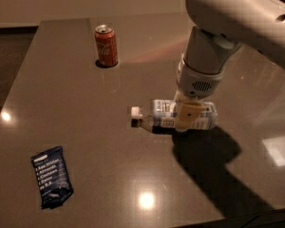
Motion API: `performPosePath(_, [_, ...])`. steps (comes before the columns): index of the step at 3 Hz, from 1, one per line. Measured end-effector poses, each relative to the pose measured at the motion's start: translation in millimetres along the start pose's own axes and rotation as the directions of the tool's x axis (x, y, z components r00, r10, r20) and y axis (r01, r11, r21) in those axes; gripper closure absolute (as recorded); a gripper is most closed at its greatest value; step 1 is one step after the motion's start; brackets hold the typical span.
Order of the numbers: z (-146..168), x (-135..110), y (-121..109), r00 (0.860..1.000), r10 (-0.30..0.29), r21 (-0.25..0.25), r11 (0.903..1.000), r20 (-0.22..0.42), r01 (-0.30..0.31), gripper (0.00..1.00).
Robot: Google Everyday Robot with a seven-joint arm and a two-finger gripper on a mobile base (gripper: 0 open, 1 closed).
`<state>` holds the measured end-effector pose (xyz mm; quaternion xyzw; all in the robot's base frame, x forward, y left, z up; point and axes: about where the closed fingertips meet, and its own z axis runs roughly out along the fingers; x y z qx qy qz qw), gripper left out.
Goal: Pick blue plastic bottle
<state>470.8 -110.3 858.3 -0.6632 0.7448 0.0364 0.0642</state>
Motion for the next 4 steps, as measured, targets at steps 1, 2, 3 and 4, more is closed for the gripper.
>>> performPosePath(1, [-27, -7, -5, 0.997, 0.005, -0.002, 1.0, 0.073, -0.005, 0.72])
performPosePath(2, [-63, -12, -13, 0.991, 0.003, 0.016, 0.9999, 0.137, -0.005, 1.0])
performPosePath(3, [-85, -11, -21, 0.985, 0.01, 0.018, 0.9997, 0.173, -0.014, 1.0])
performPosePath(4, [-87, -14, -24, 0.983, 0.007, 0.038, 0.9992, 0.182, -0.014, 1.0])
